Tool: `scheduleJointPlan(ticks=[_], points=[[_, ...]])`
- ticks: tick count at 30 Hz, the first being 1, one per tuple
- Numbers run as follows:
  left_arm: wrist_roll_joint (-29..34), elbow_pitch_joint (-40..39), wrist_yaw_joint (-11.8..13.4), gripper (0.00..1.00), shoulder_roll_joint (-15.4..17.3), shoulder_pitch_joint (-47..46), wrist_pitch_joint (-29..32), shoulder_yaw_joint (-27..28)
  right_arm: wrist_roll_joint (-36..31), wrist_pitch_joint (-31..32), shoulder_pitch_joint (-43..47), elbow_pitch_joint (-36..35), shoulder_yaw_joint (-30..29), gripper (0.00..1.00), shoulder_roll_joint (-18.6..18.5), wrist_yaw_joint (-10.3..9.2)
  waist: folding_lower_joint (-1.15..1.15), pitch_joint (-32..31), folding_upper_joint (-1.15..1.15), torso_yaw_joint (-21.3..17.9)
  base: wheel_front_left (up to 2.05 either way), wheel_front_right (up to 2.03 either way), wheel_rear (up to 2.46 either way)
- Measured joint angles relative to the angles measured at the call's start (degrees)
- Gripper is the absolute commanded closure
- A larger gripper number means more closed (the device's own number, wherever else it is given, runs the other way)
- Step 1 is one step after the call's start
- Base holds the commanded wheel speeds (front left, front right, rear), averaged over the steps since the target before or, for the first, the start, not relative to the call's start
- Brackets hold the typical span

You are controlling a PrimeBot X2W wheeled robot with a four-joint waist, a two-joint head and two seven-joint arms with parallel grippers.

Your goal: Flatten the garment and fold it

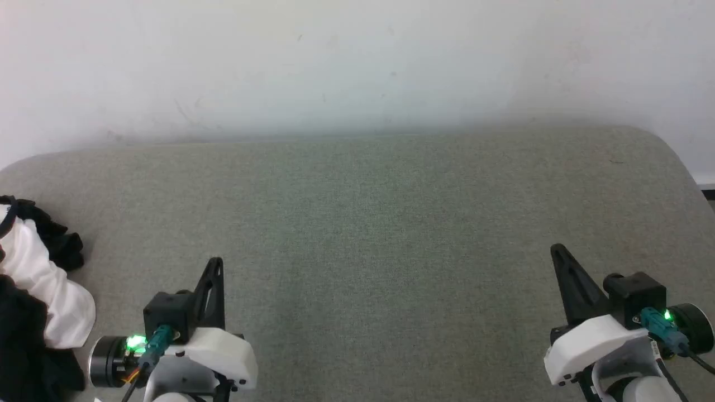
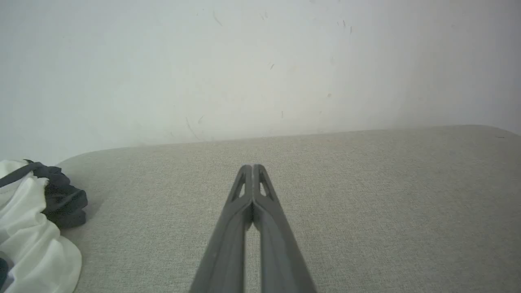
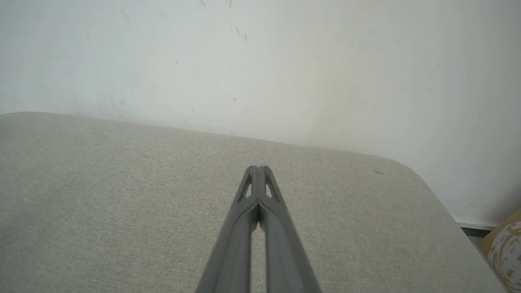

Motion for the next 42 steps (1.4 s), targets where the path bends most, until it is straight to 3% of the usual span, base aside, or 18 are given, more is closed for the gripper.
scheduleJointPlan(ticks=[40,41,42], points=[[0.00,0.00,0.00,1.00,0.00,0.00,0.00,0.00,0.00,0.00,-0.01,0.00,0.00,1.00,0.00,0.00,0.00,0.00,0.00,0.00,0.00,0.00,0.00],[0.00,0.00,0.01,0.00,0.01,0.01,0.00,-0.01,0.01,0.00,0.01,0.01,0.00,0.00,-0.01,0.00,0.00,0.00,0.00,0.00,0.00,0.00,0.00],[0.00,-0.01,0.02,0.00,0.01,0.01,0.00,-0.03,0.02,0.00,0.01,0.03,0.00,0.00,-0.02,0.00,0.00,0.00,0.00,0.00,0.00,0.00,0.00]])
